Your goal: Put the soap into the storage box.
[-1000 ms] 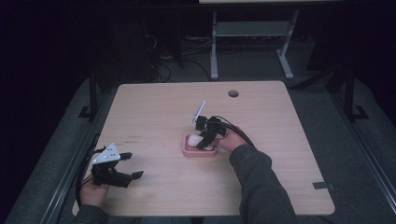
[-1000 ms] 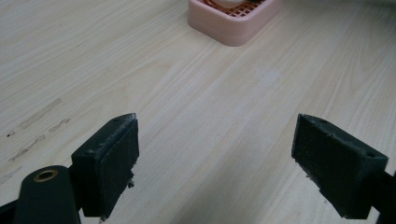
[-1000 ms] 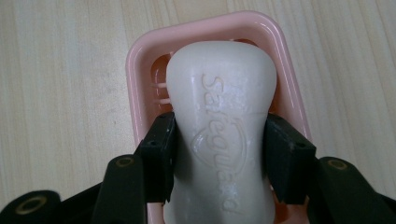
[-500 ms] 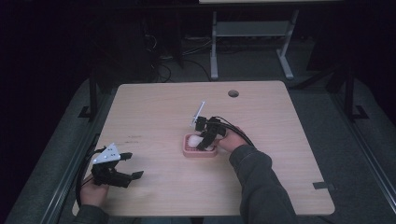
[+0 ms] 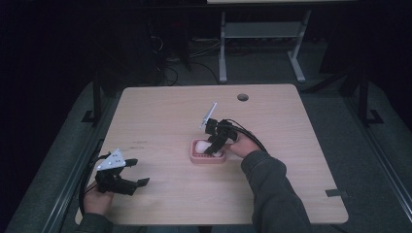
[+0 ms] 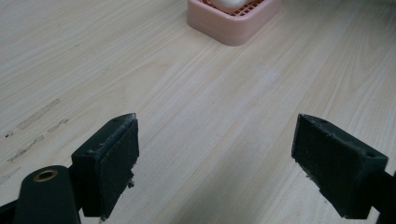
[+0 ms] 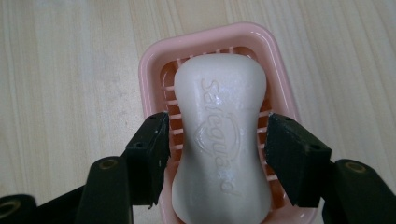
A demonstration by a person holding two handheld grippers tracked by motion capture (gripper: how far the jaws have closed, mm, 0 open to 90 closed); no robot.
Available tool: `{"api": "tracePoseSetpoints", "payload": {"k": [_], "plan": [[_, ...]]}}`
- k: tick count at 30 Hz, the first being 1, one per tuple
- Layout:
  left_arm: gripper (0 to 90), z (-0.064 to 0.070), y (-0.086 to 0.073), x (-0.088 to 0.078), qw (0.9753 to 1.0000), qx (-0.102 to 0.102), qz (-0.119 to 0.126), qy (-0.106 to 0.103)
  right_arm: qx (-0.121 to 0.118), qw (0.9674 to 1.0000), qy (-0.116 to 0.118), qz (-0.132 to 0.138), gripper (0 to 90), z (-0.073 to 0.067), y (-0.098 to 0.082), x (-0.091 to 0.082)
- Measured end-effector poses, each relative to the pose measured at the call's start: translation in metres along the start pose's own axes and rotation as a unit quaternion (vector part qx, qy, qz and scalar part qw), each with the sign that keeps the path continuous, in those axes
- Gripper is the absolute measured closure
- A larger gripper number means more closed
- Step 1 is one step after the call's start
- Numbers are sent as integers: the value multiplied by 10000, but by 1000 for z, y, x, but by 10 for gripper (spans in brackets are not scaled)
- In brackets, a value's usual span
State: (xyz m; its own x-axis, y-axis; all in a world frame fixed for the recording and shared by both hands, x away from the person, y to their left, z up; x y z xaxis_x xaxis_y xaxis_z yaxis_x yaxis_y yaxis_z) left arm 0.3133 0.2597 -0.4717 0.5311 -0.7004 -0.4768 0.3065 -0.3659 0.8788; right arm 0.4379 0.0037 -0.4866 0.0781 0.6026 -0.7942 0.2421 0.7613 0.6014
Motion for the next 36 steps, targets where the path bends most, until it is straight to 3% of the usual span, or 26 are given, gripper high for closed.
{"api": "tracePoseSetpoints", "payload": {"k": [13, 24, 36], "plan": [[148, 1, 0, 1, 10000, 7, 3, 0, 65, 9997, -91, 222, 355, -2, 0, -16], [148, 1, 0, 1, 10000, 4, -6, 1, 176, 9990, -227, 354, 334, 1, -11, -27], [148, 1, 0, 1, 10000, 0, -16, 8, 269, 9985, -300, 367, 307, -2, -17, -38]]}}
Point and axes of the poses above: each handheld gripper's, and its own axes: x roughly forward along the jaws, y roughly out of its top, z roughly to its right, the point moved 8 cm from there along x, roughly forward along the jaws, and after that the axes turned 11 degrees about z, right-handed, at the moved point
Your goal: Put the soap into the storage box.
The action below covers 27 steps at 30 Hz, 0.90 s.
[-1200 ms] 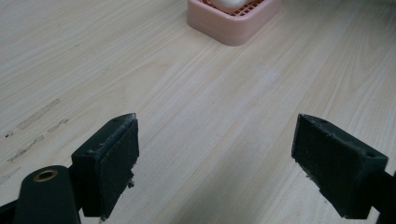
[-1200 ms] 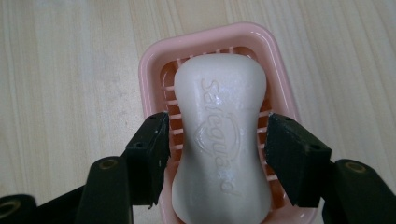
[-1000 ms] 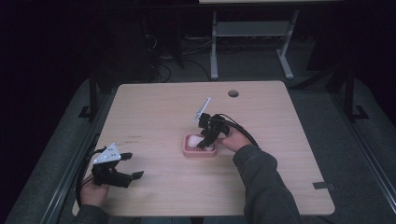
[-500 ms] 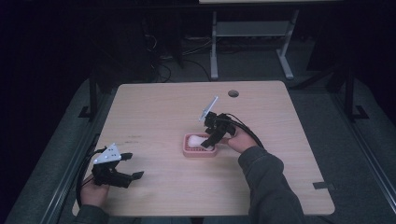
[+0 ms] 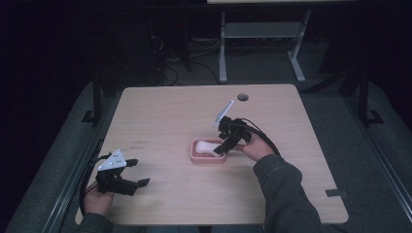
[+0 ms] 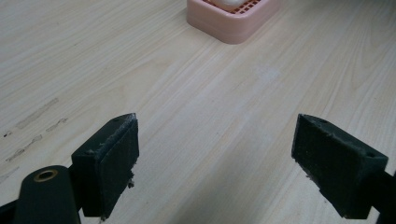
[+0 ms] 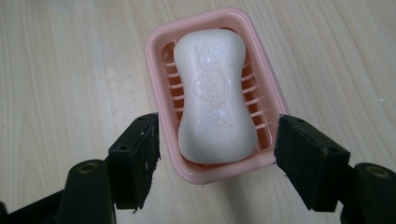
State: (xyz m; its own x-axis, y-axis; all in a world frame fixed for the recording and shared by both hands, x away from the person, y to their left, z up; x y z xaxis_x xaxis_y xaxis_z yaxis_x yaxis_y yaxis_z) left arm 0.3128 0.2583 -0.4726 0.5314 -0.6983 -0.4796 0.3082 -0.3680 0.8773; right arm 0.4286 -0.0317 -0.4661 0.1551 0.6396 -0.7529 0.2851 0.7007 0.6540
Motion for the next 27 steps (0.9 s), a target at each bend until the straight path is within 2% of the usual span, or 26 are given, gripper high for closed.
{"api": "tracePoseSetpoints", "payload": {"k": [8, 12, 18, 23, 27], "plan": [[148, 0, 0, 0, 10000, 13, -15, -1, -13, 10000, -55, 38, 299, -2, -2, -10], [148, 0, 0, 0, 10000, 9, -2, 1, -24, 9998, -79, 197, 305, -2, -4, -14], [148, 0, 0, 0, 10000, 7, -25, 0, 154, 9997, -124, 169, 288, -1, -19, -19], [148, 0, -1, 0, 10000, -3, -17, 3, 143, 9995, -196, 222, 288, -1, -24, -23], [148, 0, 0, 0, 10000, 4, -3, 10, 234, 9992, -243, 233, 274, -1, -33, -26]]}}
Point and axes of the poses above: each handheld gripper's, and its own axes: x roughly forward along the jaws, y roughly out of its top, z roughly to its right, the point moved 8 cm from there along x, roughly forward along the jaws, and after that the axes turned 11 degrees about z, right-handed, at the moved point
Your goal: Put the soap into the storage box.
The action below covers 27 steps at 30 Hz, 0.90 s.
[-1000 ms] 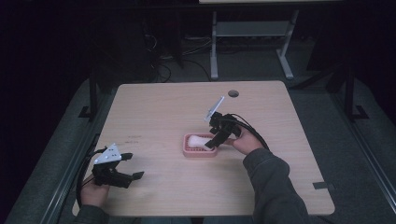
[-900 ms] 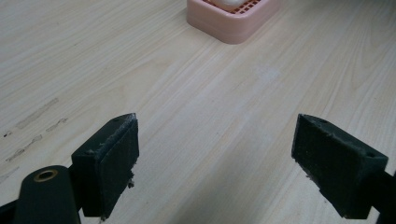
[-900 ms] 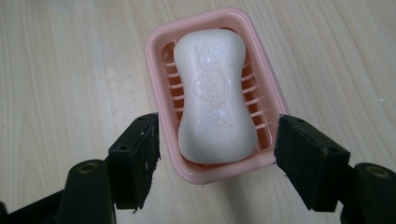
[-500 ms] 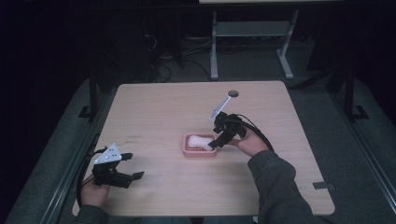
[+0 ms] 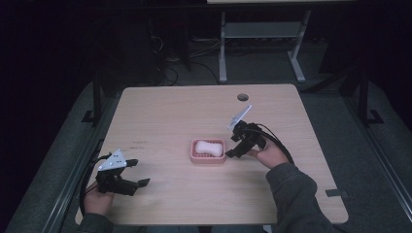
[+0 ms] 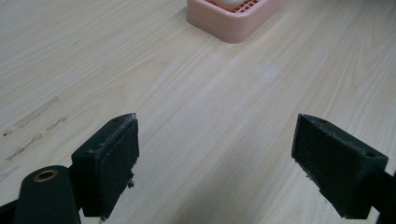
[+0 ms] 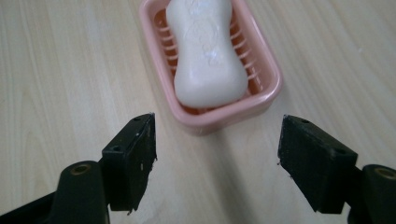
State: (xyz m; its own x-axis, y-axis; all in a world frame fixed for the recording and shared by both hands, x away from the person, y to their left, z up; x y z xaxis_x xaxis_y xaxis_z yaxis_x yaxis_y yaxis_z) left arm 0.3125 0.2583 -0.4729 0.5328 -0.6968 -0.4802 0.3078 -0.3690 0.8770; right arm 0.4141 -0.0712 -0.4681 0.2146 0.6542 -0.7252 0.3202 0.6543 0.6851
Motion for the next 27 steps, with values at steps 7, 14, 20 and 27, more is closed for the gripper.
{"api": "tracePoseSetpoints", "payload": {"k": [7, 14, 20, 27], "plan": [[148, 0, -1, 0, 10000, -3, -18, 3, 113, 9999, -31, 56, 272, -1, -13, -7], [148, 0, -1, 1, 10000, 19, -21, 5, 205, 9998, -65, 52, 259, -1, -19, -13], [148, 0, -1, 1, 10000, 15, -29, 4, 169, 9997, -140, 135, 255, -2, -25, -17], [148, 0, -1, 1, 10000, 13, -35, 7, 311, 9994, -142, 67, 251, -2, -35, -19]]}}
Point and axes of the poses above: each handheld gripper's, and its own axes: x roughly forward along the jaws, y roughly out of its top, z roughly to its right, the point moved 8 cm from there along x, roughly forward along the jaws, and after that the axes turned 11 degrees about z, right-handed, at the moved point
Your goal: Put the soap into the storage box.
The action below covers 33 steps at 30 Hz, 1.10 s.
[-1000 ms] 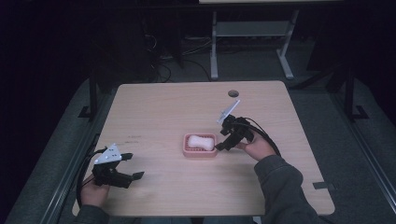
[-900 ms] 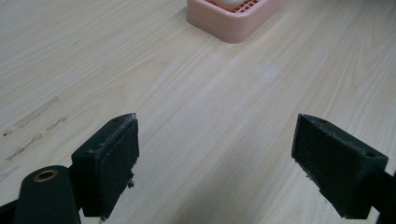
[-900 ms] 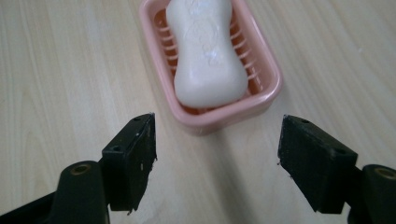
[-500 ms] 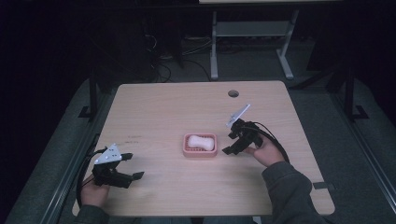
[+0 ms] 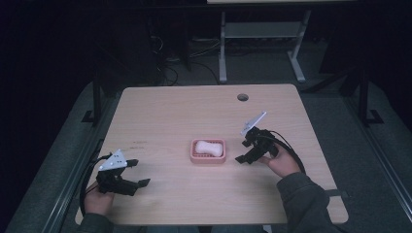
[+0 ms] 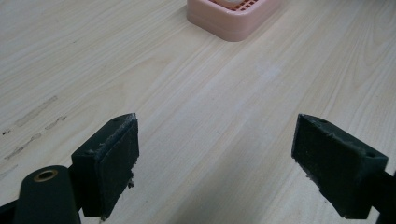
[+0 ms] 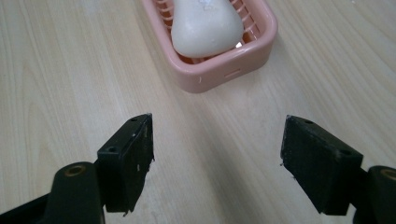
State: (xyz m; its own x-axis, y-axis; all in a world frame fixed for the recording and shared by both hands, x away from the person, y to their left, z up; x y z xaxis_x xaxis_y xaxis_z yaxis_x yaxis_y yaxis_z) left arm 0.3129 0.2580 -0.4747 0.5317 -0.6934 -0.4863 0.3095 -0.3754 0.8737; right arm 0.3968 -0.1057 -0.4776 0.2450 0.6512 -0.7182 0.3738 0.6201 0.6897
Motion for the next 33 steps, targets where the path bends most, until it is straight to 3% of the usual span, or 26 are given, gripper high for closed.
{"api": "tracePoseSetpoints", "payload": {"k": [13, 33], "plan": [[148, 0, 0, 0, 10000, 30, -17, -5, 28, 9998, -138, 144, 240, -3, -15, -9], [148, 2, -1, 2, 10000, 6, -63, -11, 431, 9981, -275, 342, 238, -10, -47, -27]]}}
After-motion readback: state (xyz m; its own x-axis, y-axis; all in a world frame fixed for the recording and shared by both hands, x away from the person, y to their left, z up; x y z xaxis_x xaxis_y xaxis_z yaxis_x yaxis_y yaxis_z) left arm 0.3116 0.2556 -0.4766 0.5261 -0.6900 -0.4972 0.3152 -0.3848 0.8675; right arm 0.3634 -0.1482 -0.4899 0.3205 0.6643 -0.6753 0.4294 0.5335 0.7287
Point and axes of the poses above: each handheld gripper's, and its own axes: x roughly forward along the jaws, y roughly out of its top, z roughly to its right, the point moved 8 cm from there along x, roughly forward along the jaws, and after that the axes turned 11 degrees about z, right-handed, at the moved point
